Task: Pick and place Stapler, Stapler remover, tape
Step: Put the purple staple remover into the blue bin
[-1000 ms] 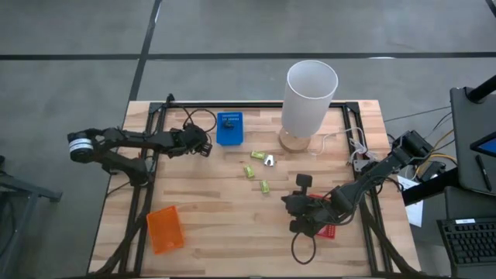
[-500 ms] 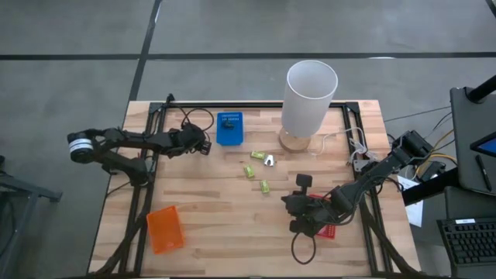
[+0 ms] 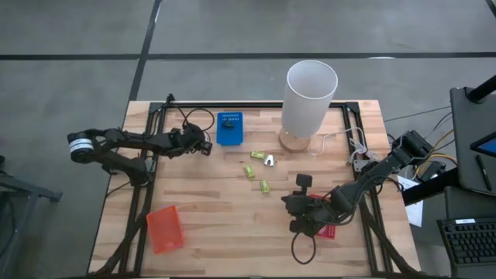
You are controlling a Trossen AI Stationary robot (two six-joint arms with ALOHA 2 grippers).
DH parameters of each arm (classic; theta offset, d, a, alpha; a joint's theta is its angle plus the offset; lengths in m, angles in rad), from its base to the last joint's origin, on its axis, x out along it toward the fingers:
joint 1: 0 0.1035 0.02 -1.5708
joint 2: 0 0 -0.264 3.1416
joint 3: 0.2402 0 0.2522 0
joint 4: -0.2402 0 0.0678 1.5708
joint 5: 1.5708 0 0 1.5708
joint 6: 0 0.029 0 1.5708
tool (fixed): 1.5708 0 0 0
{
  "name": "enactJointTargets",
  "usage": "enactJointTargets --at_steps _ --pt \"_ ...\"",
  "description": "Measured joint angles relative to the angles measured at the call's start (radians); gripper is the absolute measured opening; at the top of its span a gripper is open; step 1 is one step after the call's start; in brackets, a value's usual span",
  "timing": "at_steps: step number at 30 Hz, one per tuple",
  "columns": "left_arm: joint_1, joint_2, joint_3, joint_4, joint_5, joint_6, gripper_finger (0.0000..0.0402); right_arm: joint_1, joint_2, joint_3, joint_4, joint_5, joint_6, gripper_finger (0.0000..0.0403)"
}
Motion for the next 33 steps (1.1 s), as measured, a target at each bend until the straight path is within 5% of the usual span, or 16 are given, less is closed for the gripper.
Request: enactJointTargets --at_steps 4,13,22,27,33 --pt "0.0 0.0 0.001 0.008 0.0 0.03 0.0009 0.0 0.0 0.0 -0.001 0.0 0.0 0.0008" --pt "0.0 -0.031 0.003 0.001 -0.003 0.084 0.0005 0.0 0.0 0.0 0.0 0.0 0.0 0.0008" --pt "-0.011 -0.217 0.019 0.001 -0.027 0.116 0.0003 0.0 0.0 0.0 -0.001 0.0 0.0 0.0008" --pt "-0.046 -0.294 0.014 0.108 0.003 0.079 0.0003 0.0 0.0 0.0 0.0 0.0 0.0 0.0008" --pt "-0.1 -0.222 0.001 0.343 0.078 0.077 0.0003 0.0 0.0 0.0 0.0 0.0 0.0 0.0008"
